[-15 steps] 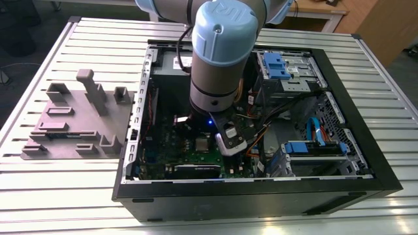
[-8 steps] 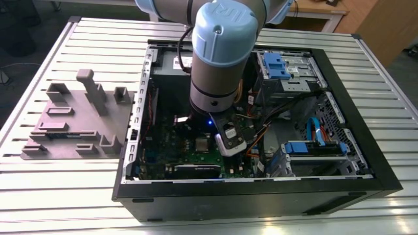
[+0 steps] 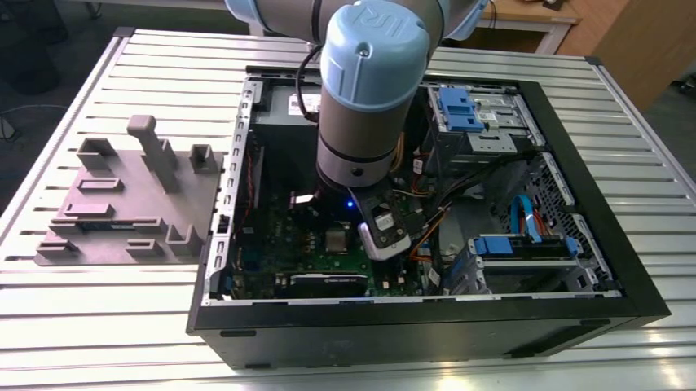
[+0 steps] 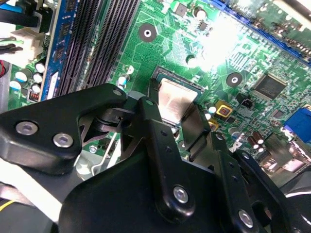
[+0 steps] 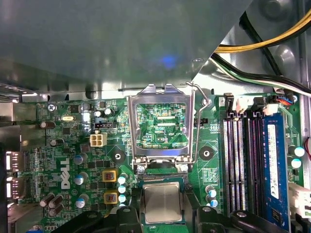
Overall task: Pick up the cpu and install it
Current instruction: 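Place the cpu into insertion slot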
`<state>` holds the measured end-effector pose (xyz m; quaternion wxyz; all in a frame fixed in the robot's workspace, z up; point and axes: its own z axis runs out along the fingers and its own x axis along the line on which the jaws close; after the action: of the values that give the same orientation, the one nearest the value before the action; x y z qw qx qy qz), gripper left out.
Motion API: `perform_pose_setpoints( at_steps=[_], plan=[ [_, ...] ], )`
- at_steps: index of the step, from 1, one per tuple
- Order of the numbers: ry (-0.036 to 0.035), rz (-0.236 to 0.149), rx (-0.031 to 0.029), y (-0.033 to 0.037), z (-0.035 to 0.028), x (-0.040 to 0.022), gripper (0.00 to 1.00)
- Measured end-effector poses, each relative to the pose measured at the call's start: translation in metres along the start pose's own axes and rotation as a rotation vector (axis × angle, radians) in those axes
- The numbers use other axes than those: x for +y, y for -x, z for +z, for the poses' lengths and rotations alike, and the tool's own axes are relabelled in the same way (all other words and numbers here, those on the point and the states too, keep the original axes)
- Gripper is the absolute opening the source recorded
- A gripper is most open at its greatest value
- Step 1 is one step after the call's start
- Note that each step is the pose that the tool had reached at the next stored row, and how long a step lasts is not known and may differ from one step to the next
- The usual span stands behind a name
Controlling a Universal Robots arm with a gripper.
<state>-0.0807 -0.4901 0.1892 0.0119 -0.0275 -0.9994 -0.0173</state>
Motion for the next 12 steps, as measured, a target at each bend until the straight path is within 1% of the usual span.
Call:
perform_pose_setpoints(
  at_steps=[8, 9, 12],
  plan=[
    [0.0004, 0.000, -0.0004, 0.0005, 0.0006, 0.0002, 0.45],
    [0.0002, 0.000, -0.0004, 0.0005, 0.0005, 0.0001, 0.51],
    [-0.0004, 0.000, -0.0002, 0.0004, -0.0002, 0.0001, 0.51]
  ],
)
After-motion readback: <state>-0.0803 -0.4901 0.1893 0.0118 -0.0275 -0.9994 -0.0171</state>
